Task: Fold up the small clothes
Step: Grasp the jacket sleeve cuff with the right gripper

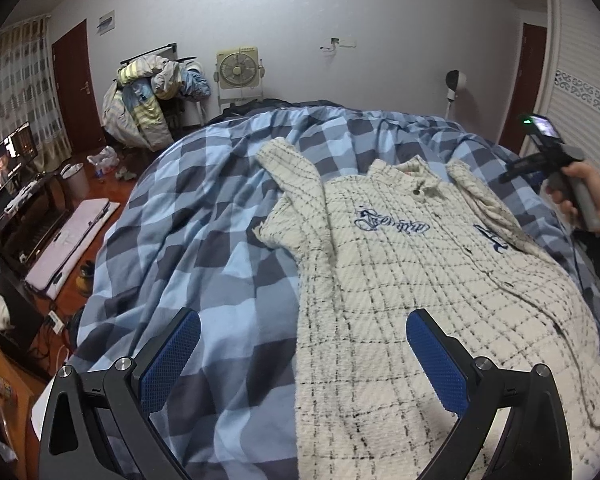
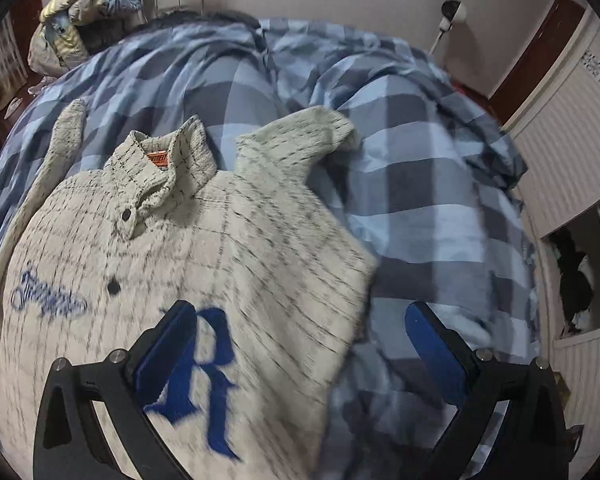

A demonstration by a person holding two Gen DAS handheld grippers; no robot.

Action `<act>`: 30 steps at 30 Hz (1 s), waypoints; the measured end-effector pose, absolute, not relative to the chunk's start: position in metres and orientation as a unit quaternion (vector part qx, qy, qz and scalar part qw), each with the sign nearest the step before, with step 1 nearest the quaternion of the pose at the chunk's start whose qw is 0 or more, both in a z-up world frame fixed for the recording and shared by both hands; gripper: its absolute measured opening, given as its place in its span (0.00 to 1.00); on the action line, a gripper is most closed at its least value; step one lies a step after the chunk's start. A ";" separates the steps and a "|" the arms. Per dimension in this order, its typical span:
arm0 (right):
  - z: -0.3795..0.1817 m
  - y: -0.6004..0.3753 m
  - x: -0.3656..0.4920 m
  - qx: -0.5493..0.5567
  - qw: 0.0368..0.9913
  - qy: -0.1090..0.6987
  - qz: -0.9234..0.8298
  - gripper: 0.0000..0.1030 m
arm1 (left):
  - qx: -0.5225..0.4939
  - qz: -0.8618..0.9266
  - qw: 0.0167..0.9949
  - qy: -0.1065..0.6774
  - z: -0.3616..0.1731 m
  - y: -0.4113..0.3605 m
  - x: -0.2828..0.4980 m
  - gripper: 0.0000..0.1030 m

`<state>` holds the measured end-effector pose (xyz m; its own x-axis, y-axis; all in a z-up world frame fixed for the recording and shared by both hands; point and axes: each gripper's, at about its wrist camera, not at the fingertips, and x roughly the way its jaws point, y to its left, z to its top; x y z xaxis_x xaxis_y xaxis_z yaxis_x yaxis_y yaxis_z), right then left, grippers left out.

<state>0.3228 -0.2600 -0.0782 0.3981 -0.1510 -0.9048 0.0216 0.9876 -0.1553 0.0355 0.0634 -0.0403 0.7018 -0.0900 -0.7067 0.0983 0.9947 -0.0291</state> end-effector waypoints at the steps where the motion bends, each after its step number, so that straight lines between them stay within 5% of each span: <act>1: -0.083 -0.255 0.330 -0.057 0.831 0.551 -0.055 0.99 | 0.006 -0.050 0.922 0.383 -0.041 0.064 0.036 1.00; 9: -0.126 -0.240 0.381 -0.065 0.817 0.564 -0.101 0.98 | 0.008 -0.046 0.917 0.397 -0.051 0.068 0.044 1.00; 12: -0.139 -0.238 0.392 -0.052 0.809 0.579 -0.085 0.90 | 0.005 -0.046 0.916 0.398 -0.051 0.071 0.047 1.00; 13: -0.144 -0.238 0.394 -0.051 0.806 0.585 -0.081 0.81 | 0.004 -0.044 0.917 0.397 -0.051 0.071 0.048 1.00; 15: -0.149 -0.235 0.398 -0.049 0.801 0.592 -0.075 0.46 | 0.004 -0.042 0.918 0.395 -0.048 0.071 0.049 1.00; 16: -0.152 -0.236 0.399 -0.039 0.795 0.601 -0.068 0.18 | 0.005 -0.042 0.919 0.392 -0.046 0.071 0.048 1.00; 17: -0.153 -0.237 0.401 -0.027 0.791 0.608 -0.065 0.15 | 0.007 -0.042 0.920 0.389 -0.044 0.071 0.048 1.00; 30: -0.043 -0.439 0.283 0.264 0.844 0.464 -0.054 0.10 | 0.013 -0.063 0.931 0.361 -0.032 0.066 0.044 1.00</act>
